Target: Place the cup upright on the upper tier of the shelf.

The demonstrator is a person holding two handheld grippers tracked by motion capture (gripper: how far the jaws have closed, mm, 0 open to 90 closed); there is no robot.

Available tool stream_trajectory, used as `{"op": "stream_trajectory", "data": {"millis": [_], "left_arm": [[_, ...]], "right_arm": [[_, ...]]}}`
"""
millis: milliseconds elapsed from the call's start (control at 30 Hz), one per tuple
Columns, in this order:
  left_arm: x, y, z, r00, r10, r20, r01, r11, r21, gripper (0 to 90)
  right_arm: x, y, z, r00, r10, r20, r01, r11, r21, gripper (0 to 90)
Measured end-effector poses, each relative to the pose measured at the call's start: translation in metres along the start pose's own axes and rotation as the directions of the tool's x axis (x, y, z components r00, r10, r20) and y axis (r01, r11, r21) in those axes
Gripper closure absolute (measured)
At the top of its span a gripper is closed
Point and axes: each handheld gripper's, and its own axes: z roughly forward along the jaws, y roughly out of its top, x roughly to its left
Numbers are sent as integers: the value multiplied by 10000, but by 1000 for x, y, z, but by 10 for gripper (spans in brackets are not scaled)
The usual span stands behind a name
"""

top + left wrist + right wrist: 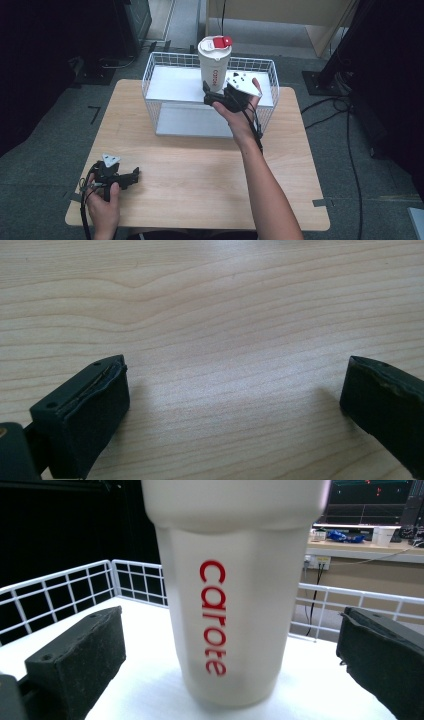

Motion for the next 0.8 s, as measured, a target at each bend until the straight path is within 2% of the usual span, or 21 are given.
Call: {"op": "stream_trajectory", "data": {"millis": [433, 800], "left_arm": [[0, 0, 0, 10000, 15, -7, -15, 10000, -3, 0], [0, 0, 0, 10000, 21, -3, -21, 10000, 21, 0]], "right_arm": [[-9, -24, -39, 9999, -121, -13, 121, 9999, 22, 0], [-19, -45, -74, 9984, -540, 137, 538, 9984, 149, 0]]}}
